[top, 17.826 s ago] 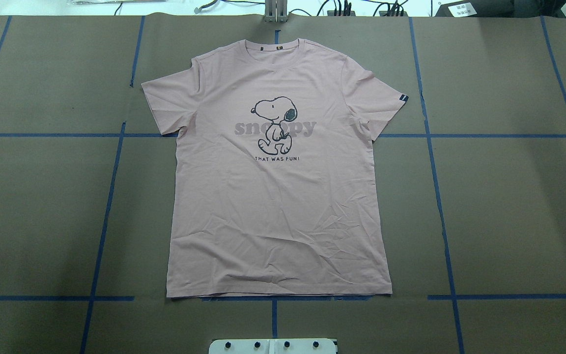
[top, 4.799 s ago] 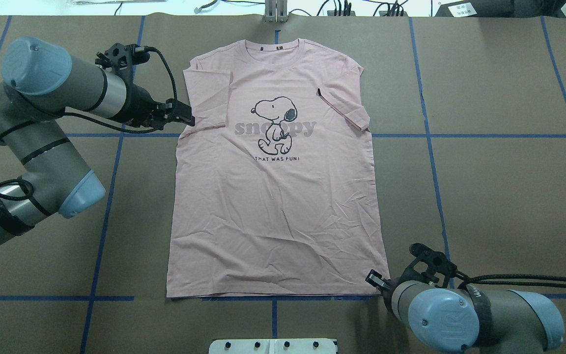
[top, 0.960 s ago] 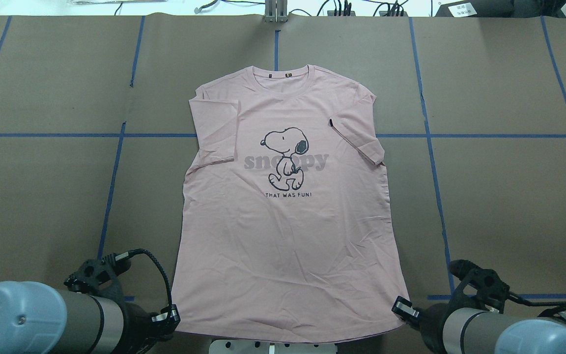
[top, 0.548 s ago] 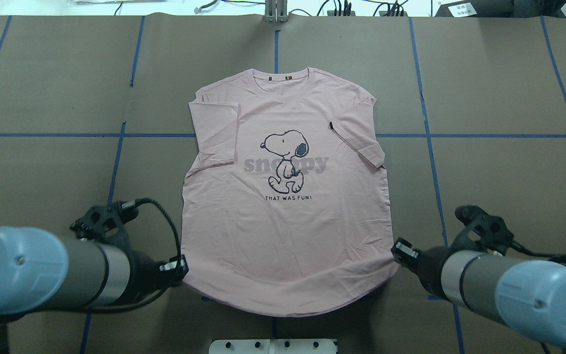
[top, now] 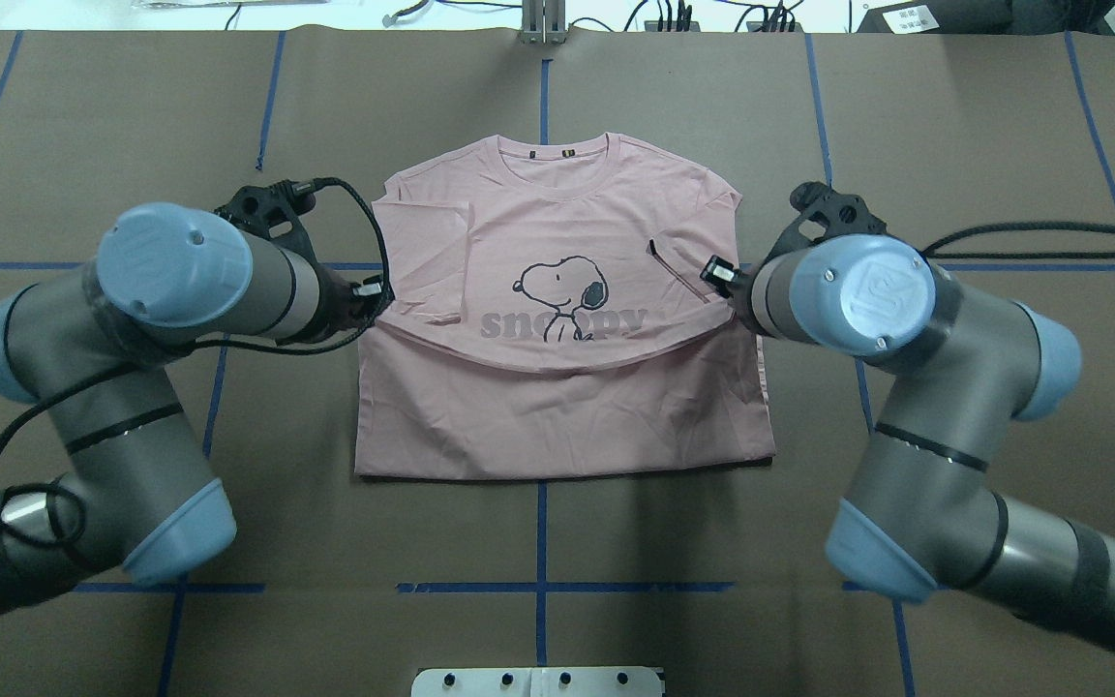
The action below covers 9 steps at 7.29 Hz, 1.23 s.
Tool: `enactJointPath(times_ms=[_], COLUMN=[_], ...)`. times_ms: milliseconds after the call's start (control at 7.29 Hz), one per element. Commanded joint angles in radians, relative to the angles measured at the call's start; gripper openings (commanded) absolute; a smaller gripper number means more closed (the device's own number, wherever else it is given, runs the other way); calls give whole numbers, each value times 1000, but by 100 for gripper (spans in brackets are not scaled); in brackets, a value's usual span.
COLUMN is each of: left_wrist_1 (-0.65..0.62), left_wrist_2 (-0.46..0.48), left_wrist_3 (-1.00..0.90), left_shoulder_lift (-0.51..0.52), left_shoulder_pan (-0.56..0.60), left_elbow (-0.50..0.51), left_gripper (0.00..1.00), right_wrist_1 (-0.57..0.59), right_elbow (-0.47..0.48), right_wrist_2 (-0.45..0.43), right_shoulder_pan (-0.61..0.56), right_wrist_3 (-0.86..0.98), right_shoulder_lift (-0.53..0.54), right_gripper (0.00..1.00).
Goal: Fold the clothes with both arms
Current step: 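Lift the hem with both grippers and fold it toward the collar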
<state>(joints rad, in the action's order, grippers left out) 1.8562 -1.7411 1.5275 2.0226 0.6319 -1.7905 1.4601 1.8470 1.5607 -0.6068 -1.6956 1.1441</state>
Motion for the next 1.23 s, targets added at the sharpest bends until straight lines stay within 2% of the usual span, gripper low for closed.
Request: enactJointPath(times_ms=[0,411,686,823,1097], left_wrist_1=[147,242,349,385,420], left_wrist_2=[40,113,141,158,160], left_wrist_3=[-71,-75,-75,-73,-73], left_shoulder_lift=[65,151,183,215,228], left_shoulder_pan=[98,114,118,118,117], left_elbow=[205,368,466,540,579], left_gripper=[0,0,0,0,0], right_wrist_1=[-4,-18,-174,-179,-181], right_elbow=[-196,-455,-581,-618,-649], right_wrist_2=[9,15,16,16,9], right_shoulder_pan=[-117,-151,-159,-159,-159], right_wrist_3=[130,174,172,174,178], right_shoulder_lift=[-110,-280,-300,-323,-330], right_gripper=[0,0,0,0,0])
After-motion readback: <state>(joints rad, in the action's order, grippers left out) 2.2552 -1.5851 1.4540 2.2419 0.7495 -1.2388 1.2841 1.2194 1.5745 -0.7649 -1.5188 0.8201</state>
